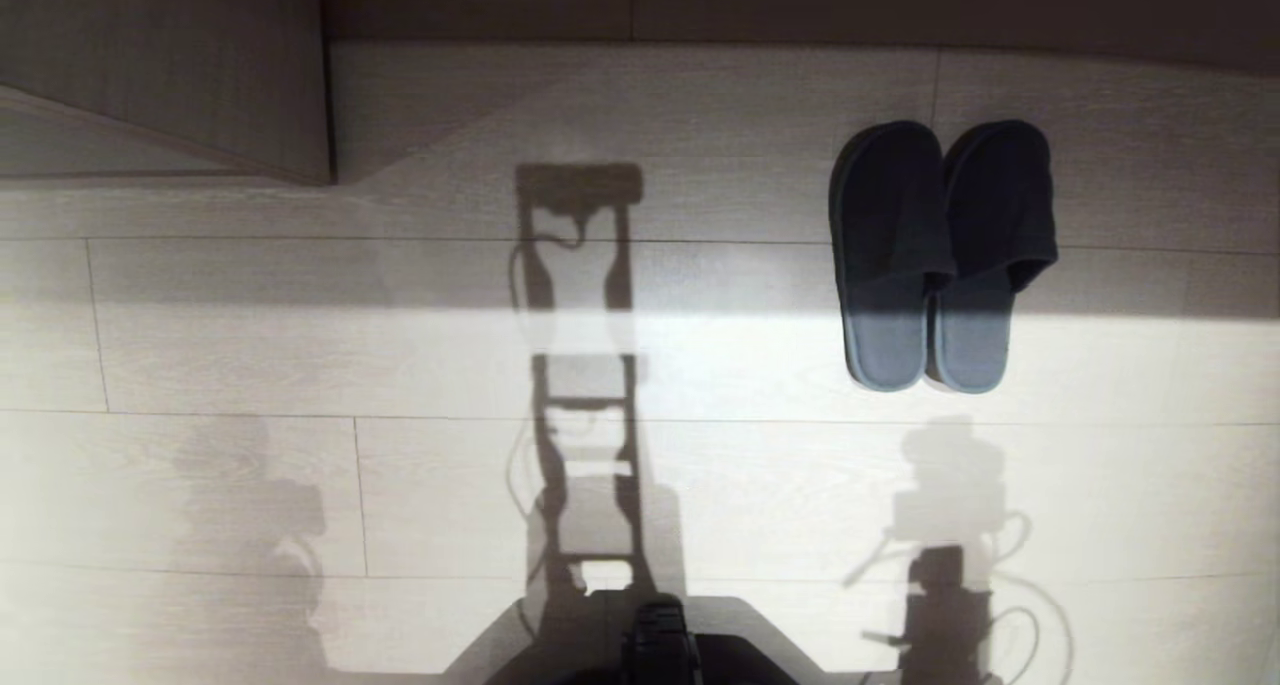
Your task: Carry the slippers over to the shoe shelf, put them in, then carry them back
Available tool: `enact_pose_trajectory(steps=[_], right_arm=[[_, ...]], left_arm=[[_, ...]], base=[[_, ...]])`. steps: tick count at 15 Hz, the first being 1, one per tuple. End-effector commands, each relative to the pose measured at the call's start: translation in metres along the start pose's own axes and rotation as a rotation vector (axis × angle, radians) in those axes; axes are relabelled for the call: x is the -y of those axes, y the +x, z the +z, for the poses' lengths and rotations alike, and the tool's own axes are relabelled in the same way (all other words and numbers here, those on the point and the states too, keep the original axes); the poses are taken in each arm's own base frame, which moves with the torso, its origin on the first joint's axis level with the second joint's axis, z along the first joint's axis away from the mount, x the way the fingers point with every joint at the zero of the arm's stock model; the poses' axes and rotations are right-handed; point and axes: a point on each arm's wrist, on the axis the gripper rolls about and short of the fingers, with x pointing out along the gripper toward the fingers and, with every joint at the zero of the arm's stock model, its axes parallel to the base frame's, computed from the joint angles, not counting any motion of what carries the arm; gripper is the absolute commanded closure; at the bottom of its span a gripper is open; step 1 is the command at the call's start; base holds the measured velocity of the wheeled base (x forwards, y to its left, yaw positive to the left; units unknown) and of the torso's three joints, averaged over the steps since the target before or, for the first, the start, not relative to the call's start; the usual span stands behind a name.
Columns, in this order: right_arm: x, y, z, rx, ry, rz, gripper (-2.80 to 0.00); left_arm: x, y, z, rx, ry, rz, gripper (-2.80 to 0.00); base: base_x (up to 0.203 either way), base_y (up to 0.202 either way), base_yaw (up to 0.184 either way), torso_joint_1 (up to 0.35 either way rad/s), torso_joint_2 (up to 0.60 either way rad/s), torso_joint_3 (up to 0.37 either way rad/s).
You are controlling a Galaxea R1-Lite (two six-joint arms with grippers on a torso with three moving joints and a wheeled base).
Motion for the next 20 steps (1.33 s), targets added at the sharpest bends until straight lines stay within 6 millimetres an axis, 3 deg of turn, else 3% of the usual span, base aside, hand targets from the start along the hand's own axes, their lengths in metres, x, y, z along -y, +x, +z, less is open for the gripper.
enact_pose_trajectory(steps=[1,20], right_arm=[[0.0000,0.0002,-0.0004,-0.002,0.018,-0.002,0.00],[0.0000,0.0001,-0.0002,0.001,0.018,-0.003,0.00]], left_arm=[[0.0000,0.0001,-0.0004,-0.002,0.000,0.000,0.00],[-0.0001,0.0001,-0.0004,-0.002,0.000,0.001,0.00]], base=[[0.000,0.000,0.000,0.006,0.01,0.196],[0.000,0.000,0.000,0.002,0.00,0.202]])
